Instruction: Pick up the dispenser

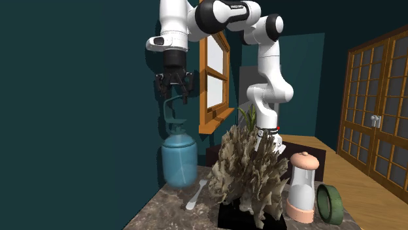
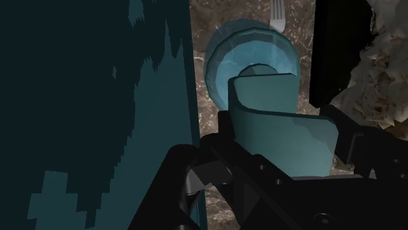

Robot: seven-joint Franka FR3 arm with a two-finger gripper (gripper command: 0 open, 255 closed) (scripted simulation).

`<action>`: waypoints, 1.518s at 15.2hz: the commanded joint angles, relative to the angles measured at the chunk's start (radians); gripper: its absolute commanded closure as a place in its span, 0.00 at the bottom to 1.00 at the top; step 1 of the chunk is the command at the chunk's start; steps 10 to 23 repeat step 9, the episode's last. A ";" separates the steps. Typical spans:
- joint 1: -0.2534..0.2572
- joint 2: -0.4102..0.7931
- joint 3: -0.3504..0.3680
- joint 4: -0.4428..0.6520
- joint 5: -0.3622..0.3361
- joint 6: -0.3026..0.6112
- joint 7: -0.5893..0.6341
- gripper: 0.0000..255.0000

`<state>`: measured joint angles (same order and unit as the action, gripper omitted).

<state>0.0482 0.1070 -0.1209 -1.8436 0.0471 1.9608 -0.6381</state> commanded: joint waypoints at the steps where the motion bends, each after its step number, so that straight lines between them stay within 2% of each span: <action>1: -0.001 -0.007 -0.001 0.021 -0.001 -0.027 0.000 1.00; 7: -0.001 -0.017 -0.001 0.089 -0.004 -0.105 0.003 1.00; 23: -0.001 -0.017 -0.001 0.091 -0.004 -0.107 0.003 1.00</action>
